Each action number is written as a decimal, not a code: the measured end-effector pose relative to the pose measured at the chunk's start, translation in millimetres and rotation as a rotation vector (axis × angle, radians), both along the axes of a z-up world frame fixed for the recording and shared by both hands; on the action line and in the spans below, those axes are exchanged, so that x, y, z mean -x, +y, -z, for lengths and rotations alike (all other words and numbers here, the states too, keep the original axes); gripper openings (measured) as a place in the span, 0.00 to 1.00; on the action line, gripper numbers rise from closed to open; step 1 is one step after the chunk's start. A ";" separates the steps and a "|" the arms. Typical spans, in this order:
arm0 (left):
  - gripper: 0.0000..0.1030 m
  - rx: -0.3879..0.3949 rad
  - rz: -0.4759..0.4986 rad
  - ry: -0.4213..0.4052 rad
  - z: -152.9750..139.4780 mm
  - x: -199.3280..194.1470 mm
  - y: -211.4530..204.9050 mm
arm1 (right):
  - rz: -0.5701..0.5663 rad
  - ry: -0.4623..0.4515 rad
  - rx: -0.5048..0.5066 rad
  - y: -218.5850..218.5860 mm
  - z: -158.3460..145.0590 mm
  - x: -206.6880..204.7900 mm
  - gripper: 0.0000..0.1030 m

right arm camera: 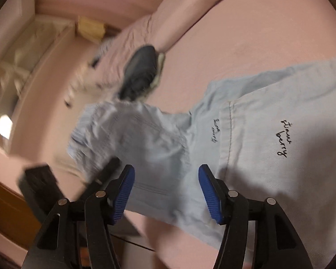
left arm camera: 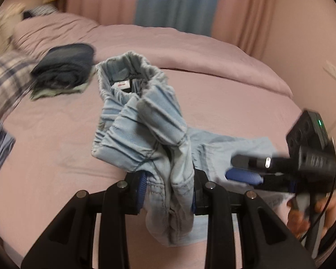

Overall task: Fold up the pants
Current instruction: 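Lift the waistband with the left gripper and fold it over the legs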

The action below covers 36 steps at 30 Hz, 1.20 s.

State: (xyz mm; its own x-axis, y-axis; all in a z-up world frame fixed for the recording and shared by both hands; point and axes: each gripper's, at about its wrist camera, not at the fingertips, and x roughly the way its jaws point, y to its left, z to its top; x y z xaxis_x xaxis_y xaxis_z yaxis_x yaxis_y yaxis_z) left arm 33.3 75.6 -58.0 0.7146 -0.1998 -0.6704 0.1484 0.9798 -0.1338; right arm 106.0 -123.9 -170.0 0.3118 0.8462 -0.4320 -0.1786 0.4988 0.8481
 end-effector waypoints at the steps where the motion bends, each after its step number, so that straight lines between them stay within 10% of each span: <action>1: 0.29 -0.013 0.027 0.002 0.3 -0.9 -6.7 | 0.013 0.011 -0.049 3.8 -0.6 1.0 0.63; 14: 0.36 -0.167 0.290 0.096 33.2 -12.3 -85.0 | 0.135 0.132 -0.410 -35.2 13.2 -5.1 0.74; 20: 0.64 -0.125 0.295 0.116 32.7 -11.4 -82.1 | 0.140 0.166 -0.341 -58.8 14.5 1.4 0.74; 36: 0.72 -0.043 0.205 0.078 19.5 22.7 -52.7 | 0.100 0.094 0.093 -38.2 2.6 -19.3 0.67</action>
